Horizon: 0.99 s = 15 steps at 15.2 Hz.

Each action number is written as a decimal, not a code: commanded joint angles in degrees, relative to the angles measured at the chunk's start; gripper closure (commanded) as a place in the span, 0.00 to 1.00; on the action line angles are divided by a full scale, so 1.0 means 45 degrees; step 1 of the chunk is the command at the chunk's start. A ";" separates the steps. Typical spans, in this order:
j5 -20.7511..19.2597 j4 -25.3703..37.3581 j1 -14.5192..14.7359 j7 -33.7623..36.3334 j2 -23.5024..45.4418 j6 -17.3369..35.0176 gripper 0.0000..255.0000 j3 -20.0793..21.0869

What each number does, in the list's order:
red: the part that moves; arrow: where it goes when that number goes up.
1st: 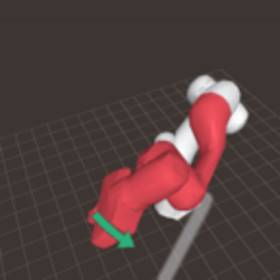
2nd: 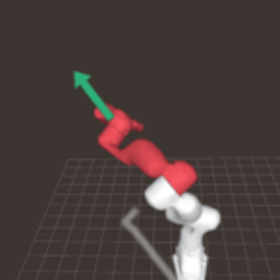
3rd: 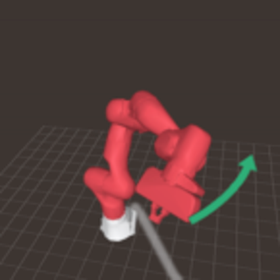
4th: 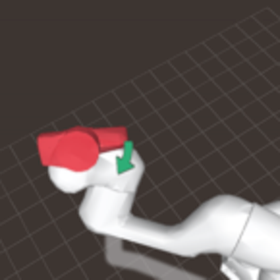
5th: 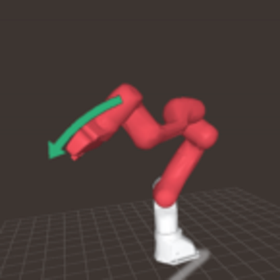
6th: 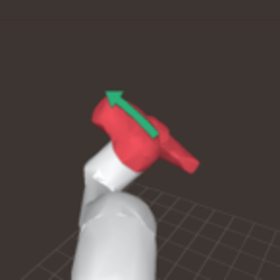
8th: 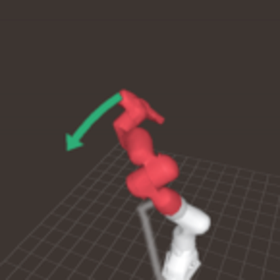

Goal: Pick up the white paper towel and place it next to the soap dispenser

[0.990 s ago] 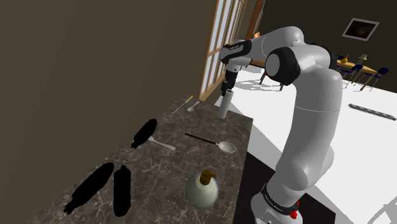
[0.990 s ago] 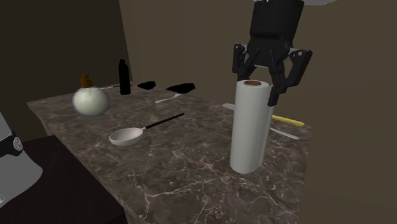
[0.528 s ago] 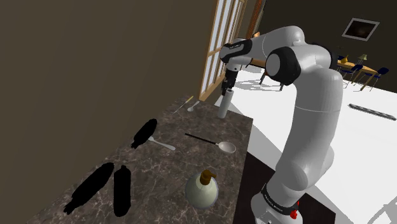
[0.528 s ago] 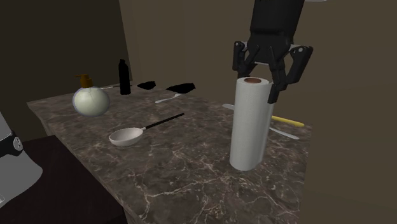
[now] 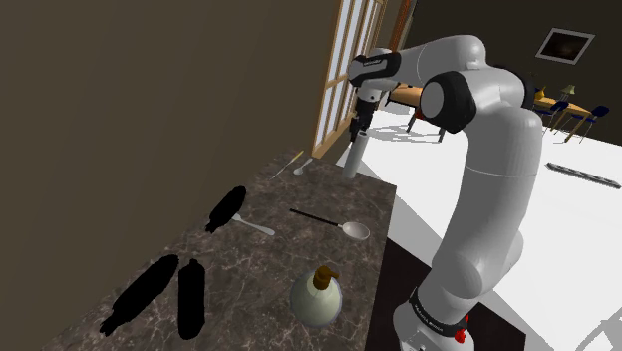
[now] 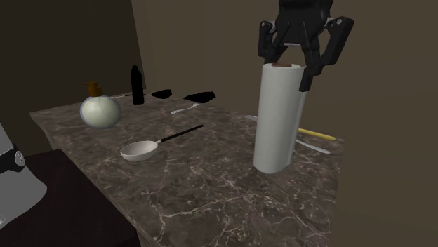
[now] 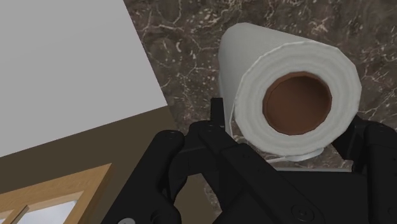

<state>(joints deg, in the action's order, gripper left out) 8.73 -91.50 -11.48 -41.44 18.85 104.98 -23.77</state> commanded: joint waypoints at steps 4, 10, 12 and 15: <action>-0.0057 0.0816 -0.0037 0.0069 -0.0073 -0.0882 1.00 -0.0031; -0.0086 0.1817 -0.0106 0.0121 -0.0095 -0.1897 1.00 -0.0062; -0.0083 0.2190 -0.0138 0.0132 -0.0074 -0.2249 1.00 -0.0071; -0.0065 0.2790 -0.0198 0.0145 -0.0015 -0.2790 1.00 -0.0084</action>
<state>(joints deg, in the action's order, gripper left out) 8.40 -79.91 -12.26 -40.79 18.69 93.31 -24.13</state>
